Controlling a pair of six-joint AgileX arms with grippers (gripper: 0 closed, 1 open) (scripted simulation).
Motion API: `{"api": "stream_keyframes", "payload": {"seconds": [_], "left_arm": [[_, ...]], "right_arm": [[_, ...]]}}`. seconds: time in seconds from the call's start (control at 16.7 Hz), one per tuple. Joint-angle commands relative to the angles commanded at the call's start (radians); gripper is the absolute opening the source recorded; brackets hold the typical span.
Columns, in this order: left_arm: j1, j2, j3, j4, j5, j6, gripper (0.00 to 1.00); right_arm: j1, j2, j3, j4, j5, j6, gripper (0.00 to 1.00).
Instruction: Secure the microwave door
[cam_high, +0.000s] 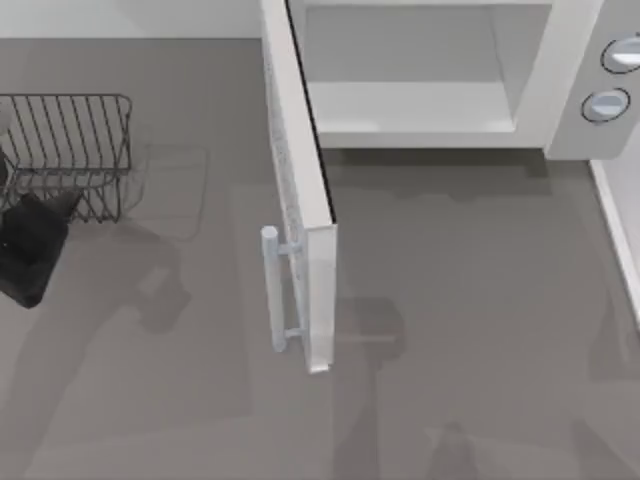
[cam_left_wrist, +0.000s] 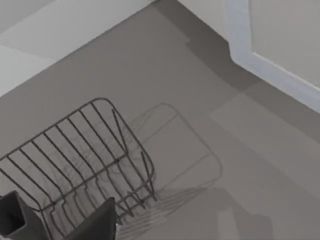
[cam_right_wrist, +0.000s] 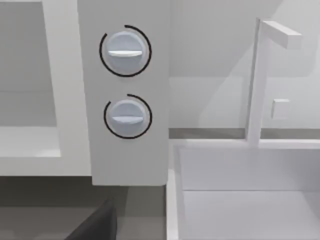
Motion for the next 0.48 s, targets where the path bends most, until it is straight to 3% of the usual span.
{"api": "stream_keyframes", "payload": {"seconds": [0.48], "left_arm": [[-0.135, 0.642, 0.716, -0.524, 0.158, 0.335, 1.00]], "right_arm": [[0.000, 0.000, 0.000, 0.000, 0.000, 0.000, 1.00]]}}
